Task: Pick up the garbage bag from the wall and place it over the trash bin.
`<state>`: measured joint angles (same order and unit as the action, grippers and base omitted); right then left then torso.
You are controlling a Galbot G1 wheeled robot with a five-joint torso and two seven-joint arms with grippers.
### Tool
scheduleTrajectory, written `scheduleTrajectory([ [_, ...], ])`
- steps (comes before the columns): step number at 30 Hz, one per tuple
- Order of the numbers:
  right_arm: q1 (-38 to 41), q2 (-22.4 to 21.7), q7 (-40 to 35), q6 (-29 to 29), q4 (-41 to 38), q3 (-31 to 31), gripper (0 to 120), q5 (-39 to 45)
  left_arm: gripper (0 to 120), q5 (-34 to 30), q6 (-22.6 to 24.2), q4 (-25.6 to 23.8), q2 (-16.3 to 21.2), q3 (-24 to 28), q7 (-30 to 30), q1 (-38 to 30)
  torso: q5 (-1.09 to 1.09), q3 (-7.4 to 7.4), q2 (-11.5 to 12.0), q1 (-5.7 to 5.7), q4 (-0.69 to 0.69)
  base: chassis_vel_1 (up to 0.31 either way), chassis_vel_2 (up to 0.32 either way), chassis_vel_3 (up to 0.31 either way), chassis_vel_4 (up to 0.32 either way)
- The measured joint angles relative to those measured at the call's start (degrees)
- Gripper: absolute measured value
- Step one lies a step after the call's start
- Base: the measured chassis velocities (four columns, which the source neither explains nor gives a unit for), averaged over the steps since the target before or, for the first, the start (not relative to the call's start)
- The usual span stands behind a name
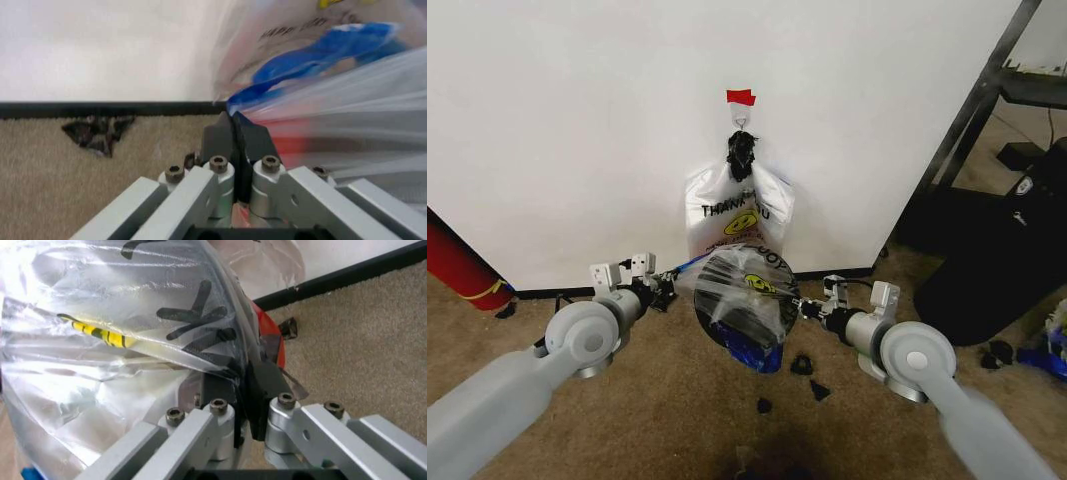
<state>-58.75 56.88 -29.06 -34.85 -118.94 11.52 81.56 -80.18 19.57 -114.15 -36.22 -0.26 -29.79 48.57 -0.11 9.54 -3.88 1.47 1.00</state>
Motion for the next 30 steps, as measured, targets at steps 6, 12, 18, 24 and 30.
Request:
scheduleTrajectory([
  [6,0.6,0.6,-1.5,0.5,0.3,0.0,0,1.2,0,0.0,-0.1,0.3,-0.5,-1.7,0.2,3.3,0.0,0.0,0.0,0.0,0.0,0.0,0.0,0.0,0.0],
  [12,0.7,1.5,-2.5,0.6,0.4,0.2,0,2.2,0,0.4,0.0,0.1,-1.7,-2.6,0.3,5.5,0.0,0.0,0.0,0.0,0.0,0.0,0.0,0.0,0.0],
  [18,0.5,2.2,-2.8,0.8,0.6,0.2,0,2.2,0,0.4,0.3,-0.7,-2.8,-4.3,-0.6,5.5,-0.01,0.0,0.0,0.0,0.01,0.0,0.0,0.0,0.0],
  [24,0.4,3.1,-2.9,1.1,1.3,-0.1,0,1.3,22,0.4,0.9,-3.1,-1.6,-8.0,-1.4,5.4,0.01,0.0,0.0,0.0,0.0,0.0,0.0,0.0,0.0],
  [30,0.9,3.5,-3.1,1.5,1.9,-0.2,0,1.0,41,1.1,1.5,-5.1,-0.2,-10.7,-2.2,7.1,0.0,0.0,0.0,0.0,0.0,0.0,0.0,0.0,0.0],
])
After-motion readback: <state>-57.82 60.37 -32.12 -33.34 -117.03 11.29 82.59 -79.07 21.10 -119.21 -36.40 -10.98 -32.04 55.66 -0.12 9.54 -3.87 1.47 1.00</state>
